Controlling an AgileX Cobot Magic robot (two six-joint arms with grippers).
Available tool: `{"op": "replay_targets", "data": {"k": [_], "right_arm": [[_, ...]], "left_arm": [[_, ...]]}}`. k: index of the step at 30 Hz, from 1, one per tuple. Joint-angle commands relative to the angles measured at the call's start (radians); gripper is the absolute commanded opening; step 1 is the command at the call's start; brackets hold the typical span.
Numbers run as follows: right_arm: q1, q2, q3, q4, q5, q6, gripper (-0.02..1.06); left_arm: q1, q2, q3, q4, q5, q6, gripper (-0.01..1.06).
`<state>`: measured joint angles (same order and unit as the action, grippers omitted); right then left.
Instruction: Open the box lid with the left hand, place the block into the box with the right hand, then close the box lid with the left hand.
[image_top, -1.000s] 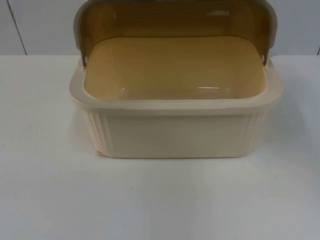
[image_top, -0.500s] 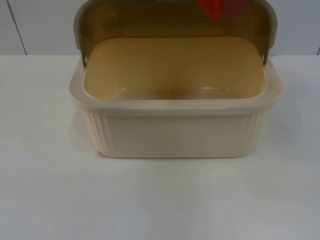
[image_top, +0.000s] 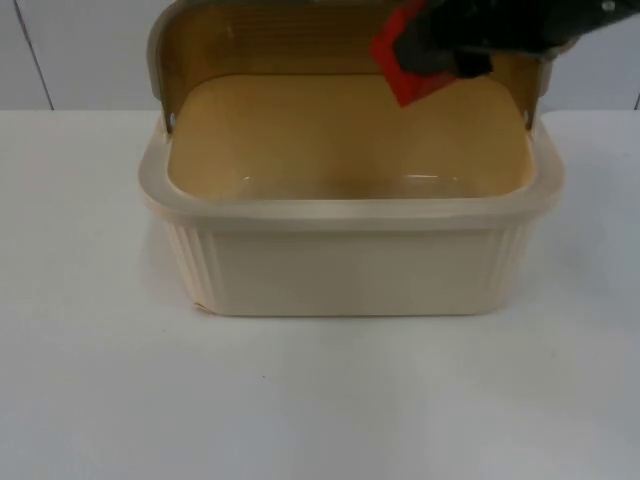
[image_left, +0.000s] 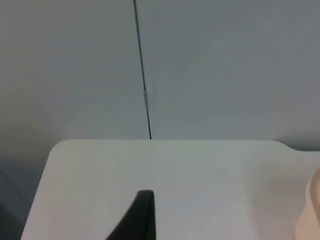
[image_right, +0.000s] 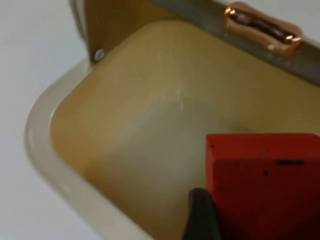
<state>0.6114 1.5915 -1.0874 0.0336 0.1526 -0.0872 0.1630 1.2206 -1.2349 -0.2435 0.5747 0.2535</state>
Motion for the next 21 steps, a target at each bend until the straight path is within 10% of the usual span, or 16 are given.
{"op": "replay_targets", "data": {"k": [1, 21], "right_arm": [[-0.016, 0.002, 0.041, -0.003, -0.129, 0.001, 0.01], [-0.046, 0.247, 0.079, 0.073, -0.339, 0.046, 0.01]], "left_arm": [[-0.003, -0.003, 0.01, 0.001, -0.02, 0.003, 1.04], [-0.003, -0.002, 0.032, -0.004, -0.042, 0.003, 1.04]]}}
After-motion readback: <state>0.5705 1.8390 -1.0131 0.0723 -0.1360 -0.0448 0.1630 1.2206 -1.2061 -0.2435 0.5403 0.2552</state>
